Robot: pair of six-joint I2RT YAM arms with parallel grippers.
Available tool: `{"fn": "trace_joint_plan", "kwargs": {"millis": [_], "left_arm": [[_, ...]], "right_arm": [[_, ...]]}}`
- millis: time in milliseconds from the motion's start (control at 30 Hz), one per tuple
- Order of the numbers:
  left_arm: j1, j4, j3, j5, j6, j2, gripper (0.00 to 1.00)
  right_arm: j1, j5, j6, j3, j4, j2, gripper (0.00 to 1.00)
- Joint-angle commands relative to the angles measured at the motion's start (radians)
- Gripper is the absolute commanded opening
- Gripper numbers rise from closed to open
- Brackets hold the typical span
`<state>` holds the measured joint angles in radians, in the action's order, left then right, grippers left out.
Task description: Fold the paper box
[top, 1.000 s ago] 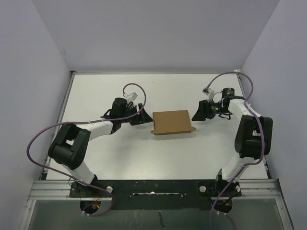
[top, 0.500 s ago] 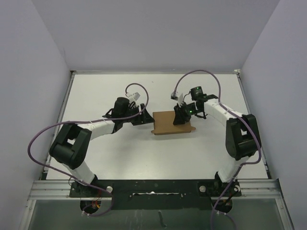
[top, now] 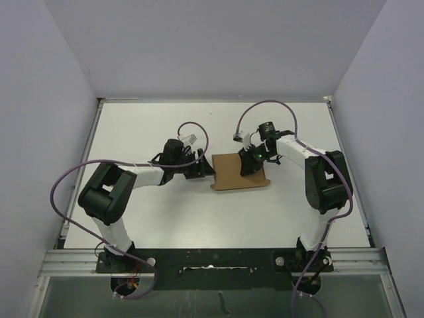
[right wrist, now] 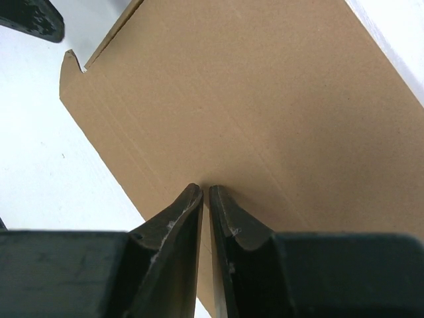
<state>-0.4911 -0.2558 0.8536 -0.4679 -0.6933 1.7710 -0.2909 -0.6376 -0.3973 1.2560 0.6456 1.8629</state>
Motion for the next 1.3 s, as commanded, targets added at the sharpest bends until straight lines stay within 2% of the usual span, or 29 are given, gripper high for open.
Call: {"fn": "trace_joint_plan", "kwargs": {"millis": [0, 233, 733, 1033, 1200, 1267], "left_arm": [[-0.013, -0.121, 0.007, 0.002, -0.051, 0.053, 0.63], [-0.033, -0.157, 0.023, 0.022, -0.079, 0.102, 0.66], [-0.078, 0.200, 0.184, 0.178, 0.090, 0.221, 0.64], [-0.077, 0.240, 0.204, 0.203, 0.119, 0.249, 0.63], [-0.078, 0.240, 0.214, 0.192, 0.119, 0.244, 0.63], [-0.078, 0.244, 0.220, 0.184, 0.120, 0.238, 0.63]], "right_arm": [[0.001, 0.035, -0.020, 0.023, 0.016, 0.023, 0.15], [0.029, -0.045, -0.013, 0.023, 0.021, 0.015, 0.17], [0.102, -0.192, 0.002, 0.028, 0.037, -0.004, 0.22], [0.258, -0.325, 0.032, -0.013, 0.004, -0.123, 0.43], [0.339, -0.276, 0.089, -0.047, -0.028, -0.108, 0.58], [0.348, -0.249, 0.090, -0.043, -0.011, -0.068, 0.59]]}}
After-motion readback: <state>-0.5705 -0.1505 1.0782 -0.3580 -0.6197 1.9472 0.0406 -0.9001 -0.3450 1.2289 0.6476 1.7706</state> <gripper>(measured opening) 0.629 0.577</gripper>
